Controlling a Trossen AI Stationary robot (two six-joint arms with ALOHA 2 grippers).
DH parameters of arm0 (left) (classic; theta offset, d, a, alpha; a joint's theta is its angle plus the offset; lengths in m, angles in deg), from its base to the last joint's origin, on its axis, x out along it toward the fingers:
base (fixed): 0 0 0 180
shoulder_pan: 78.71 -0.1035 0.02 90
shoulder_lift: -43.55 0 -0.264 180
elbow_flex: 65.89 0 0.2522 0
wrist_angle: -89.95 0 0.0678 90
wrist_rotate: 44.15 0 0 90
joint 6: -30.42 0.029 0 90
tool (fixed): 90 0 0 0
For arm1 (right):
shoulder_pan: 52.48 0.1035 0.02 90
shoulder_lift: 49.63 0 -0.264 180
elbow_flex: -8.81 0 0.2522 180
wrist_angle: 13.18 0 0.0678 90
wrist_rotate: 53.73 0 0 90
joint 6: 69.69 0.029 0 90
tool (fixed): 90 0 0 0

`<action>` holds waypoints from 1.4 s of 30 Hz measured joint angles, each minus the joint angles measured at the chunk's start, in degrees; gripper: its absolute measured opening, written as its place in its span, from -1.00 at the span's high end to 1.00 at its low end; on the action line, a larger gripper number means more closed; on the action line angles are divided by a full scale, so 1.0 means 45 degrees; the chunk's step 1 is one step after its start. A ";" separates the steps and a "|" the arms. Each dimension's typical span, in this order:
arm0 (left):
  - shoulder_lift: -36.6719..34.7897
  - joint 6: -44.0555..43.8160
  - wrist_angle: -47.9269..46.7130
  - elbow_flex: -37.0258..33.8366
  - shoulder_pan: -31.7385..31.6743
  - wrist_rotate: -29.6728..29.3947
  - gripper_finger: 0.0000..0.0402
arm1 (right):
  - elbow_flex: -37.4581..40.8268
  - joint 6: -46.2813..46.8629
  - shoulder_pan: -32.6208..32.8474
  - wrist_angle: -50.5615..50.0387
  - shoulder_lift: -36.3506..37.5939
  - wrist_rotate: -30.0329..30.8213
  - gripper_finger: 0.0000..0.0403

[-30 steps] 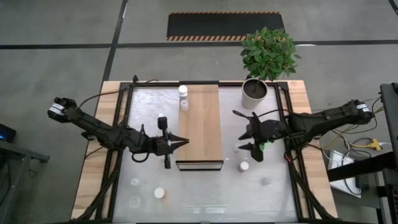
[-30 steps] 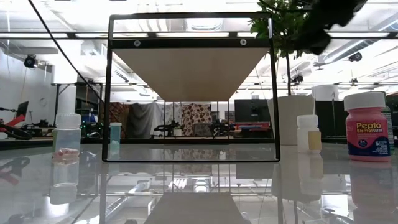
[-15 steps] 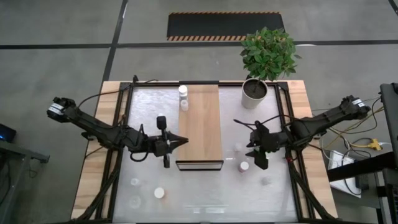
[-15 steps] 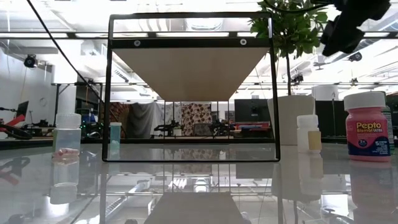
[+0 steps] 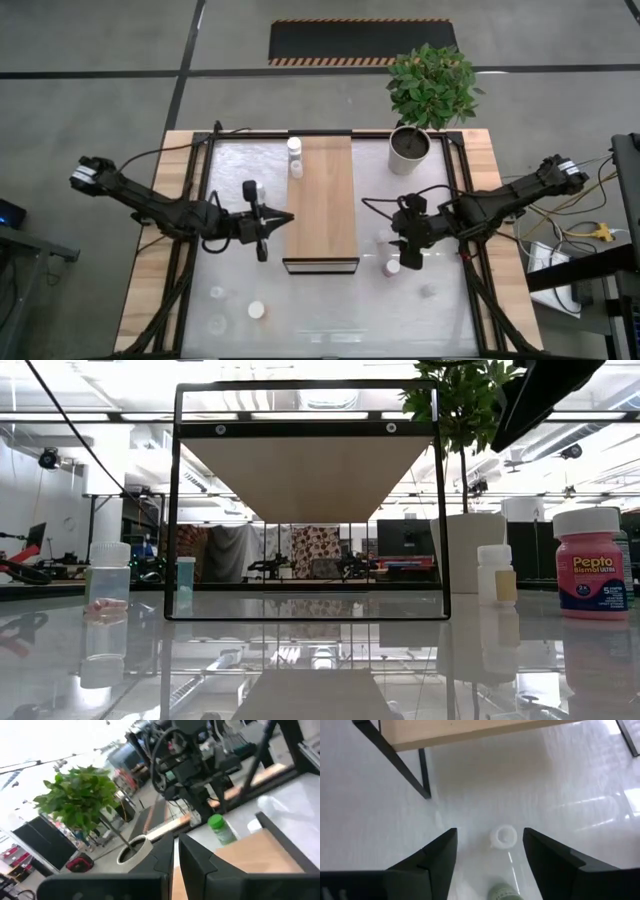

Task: Pick and place medicine bottles onto shelf by color
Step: Put the transparent pill bottle on the shelf

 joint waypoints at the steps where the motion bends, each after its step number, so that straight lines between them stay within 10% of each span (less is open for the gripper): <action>1: -0.0047 0.0311 0.0556 -0.0247 -0.0072 -0.0004 0.95 | -0.0038 -0.0003 0.0005 -0.0017 -0.0011 0.0000 -0.15; 8: -0.0102 0.1936 0.3601 -0.1286 -0.0332 -0.0002 0.95 | 0.0491 -0.0059 0.0005 -0.0010 -0.0182 0.0068 -0.33; 42: -0.0097 0.1893 0.3628 -0.1294 -0.0329 0.0000 0.95 | 0.2869 -0.1975 -0.1365 0.3620 -0.2715 -0.0144 -0.18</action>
